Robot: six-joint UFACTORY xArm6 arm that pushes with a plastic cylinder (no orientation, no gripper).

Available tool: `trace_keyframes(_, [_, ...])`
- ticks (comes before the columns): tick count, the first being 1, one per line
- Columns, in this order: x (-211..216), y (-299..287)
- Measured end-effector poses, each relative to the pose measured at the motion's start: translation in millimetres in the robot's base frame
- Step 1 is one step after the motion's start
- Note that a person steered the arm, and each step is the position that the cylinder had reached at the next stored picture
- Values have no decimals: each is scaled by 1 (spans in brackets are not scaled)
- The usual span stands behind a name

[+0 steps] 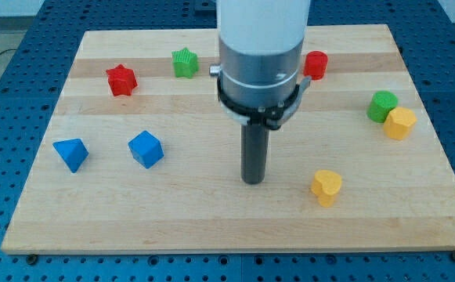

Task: Push yellow heart towards yellow hexagon

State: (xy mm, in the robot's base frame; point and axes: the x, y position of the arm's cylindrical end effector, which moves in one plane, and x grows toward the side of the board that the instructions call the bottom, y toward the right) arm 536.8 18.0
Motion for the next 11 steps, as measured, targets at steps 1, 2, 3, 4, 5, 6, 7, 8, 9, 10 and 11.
trace_keyframes(1, [12, 62])
trace_keyframes(2, [12, 116])
trace_keyframes(3, [13, 108])
trace_keyframes(4, [32, 96])
trace_keyframes(5, [51, 107])
trace_keyframes(6, [43, 132])
trace_keyframes(7, [15, 154])
trace_keyframes(8, [16, 166])
trace_keyframes(9, [16, 146])
trace_keyframes(10, [6, 150])
trace_keyframes(11, [-5, 165])
